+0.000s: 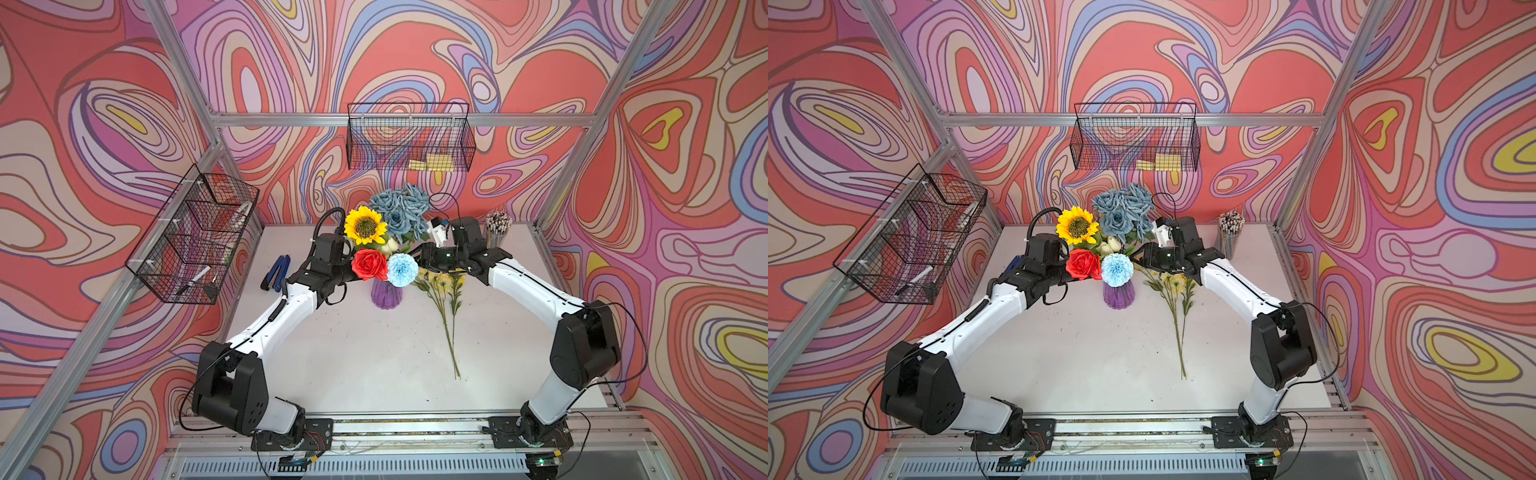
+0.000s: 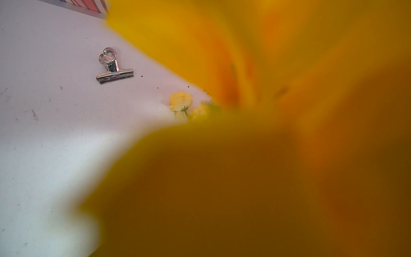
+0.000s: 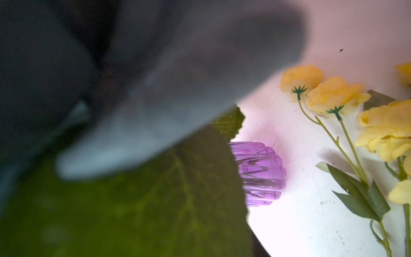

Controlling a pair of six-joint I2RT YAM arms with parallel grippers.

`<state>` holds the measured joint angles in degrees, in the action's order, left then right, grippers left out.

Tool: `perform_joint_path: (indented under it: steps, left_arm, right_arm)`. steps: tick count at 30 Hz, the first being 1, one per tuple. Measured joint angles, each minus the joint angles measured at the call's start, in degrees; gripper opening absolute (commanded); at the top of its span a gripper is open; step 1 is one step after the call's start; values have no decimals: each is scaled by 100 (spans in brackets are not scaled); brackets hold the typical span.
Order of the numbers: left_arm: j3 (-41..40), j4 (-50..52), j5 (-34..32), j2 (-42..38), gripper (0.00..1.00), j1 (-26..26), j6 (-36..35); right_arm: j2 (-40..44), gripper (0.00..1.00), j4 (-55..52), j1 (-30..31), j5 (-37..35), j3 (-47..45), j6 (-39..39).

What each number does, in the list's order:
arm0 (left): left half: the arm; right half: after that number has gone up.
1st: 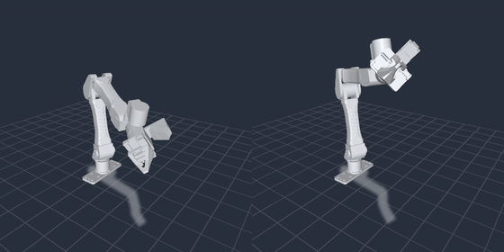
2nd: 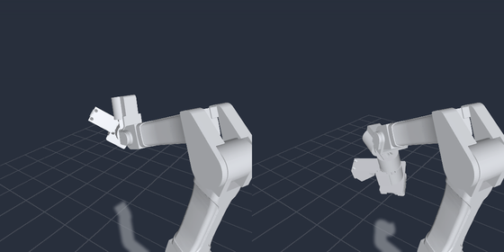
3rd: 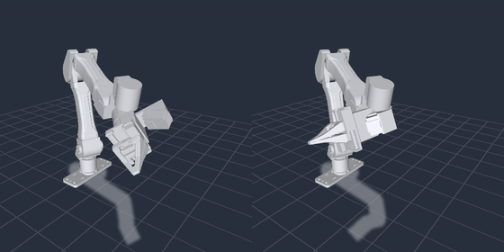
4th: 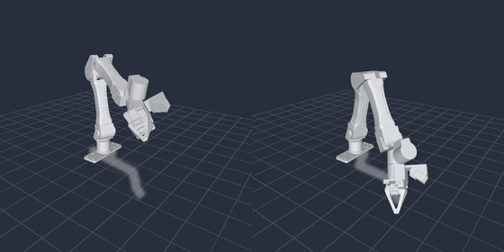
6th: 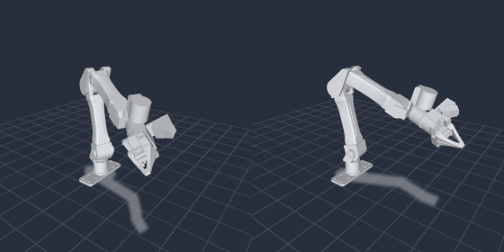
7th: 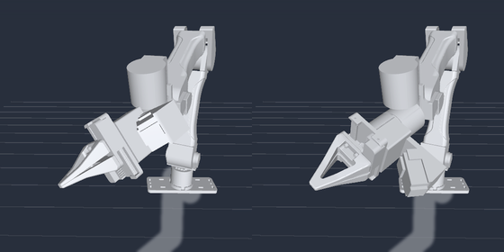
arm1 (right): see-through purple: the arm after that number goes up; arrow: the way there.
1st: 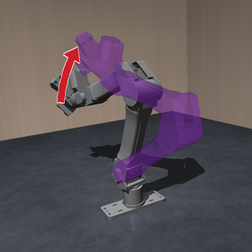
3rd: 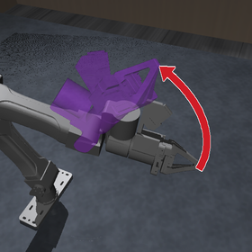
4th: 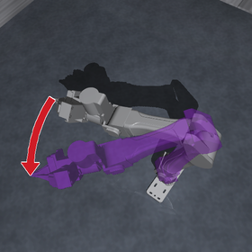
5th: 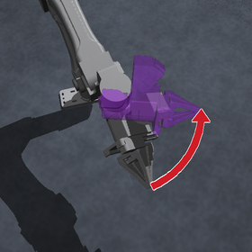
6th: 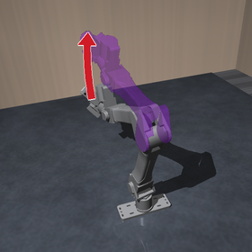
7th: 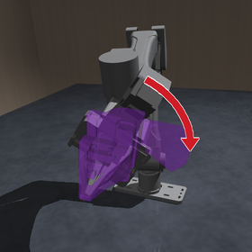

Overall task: Pick out yellow flowers from the vase
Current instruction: Adjust the vase at the center of the board.

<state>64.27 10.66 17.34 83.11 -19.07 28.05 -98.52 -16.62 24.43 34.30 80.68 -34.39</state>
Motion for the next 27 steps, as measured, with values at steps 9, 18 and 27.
perform_joint_path:
  steps: [9, 18, 27]
  left_arm:
    - [2, 28, -4, -11, 80, 0, -4]
    - [2, 334, -199, -444, 81, 0, -129]
    - [2, 614, -393, -782, 82, 0, -168]
  right_arm:
    - [-44, 41, -232, 39, 59, 240, 90]
    - [-275, 34, -529, 205, 68, 472, 297]
    - [-439, 12, -743, 291, -57, 791, 457]
